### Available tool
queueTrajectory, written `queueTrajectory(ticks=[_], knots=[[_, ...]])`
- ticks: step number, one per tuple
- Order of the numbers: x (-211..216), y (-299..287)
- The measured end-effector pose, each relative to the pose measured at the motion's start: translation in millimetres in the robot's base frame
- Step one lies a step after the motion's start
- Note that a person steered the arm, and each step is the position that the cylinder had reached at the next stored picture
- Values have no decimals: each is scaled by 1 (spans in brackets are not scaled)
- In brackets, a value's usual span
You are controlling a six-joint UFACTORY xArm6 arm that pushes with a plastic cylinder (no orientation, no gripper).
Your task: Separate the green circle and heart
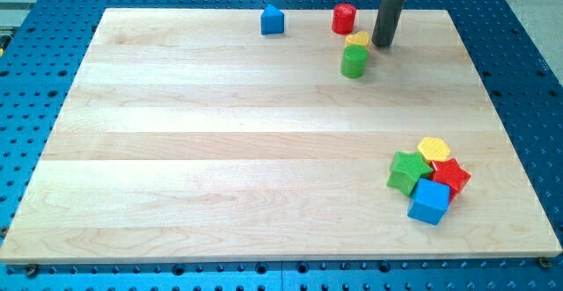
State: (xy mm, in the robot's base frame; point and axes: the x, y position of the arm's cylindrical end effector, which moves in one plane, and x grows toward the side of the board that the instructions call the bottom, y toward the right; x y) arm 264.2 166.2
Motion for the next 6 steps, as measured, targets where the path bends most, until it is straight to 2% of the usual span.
queueTrajectory(ticks=[1,2,3,4,6], knots=[[9,-43],[62,-79],[142,-97],[184,-96],[114,-78]])
